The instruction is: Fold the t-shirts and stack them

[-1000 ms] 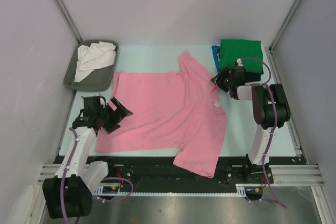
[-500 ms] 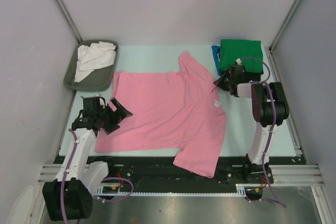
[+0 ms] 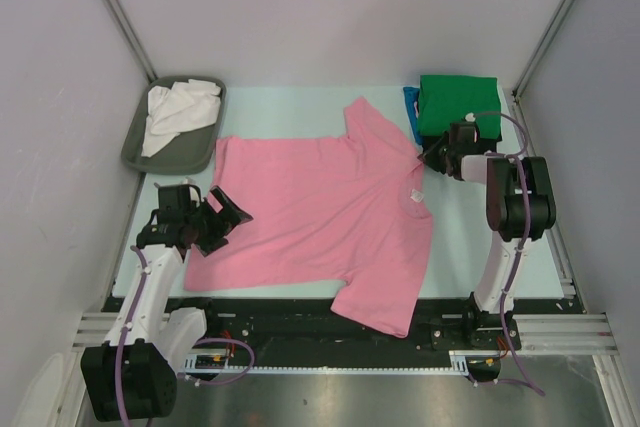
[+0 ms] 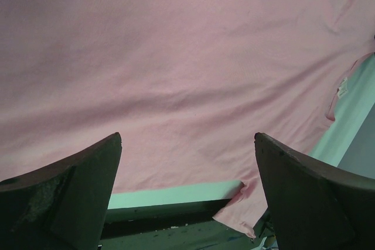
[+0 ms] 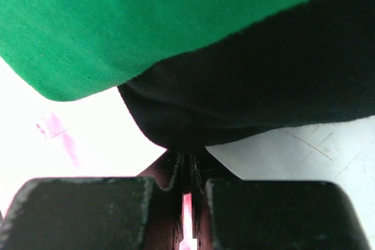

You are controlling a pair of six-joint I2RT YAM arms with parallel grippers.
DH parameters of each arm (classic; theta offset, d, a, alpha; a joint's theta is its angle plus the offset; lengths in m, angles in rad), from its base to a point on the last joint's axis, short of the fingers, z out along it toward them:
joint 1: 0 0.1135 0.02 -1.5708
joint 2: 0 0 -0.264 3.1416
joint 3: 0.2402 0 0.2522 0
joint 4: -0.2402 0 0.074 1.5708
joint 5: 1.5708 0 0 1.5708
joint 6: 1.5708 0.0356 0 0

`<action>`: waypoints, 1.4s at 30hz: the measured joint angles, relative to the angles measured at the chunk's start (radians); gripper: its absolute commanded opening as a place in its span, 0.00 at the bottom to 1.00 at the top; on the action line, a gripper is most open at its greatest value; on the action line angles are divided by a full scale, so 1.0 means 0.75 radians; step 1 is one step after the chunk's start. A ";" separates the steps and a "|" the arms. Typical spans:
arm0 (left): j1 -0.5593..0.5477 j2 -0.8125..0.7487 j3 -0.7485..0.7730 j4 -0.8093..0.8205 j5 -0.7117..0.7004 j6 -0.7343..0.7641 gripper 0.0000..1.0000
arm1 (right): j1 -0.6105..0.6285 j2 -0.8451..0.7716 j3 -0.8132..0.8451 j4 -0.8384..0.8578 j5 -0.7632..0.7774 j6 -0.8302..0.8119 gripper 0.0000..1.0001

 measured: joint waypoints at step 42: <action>-0.008 0.138 0.190 -0.317 -0.277 0.070 1.00 | 0.684 -1.212 -0.228 -0.509 0.319 -0.308 1.00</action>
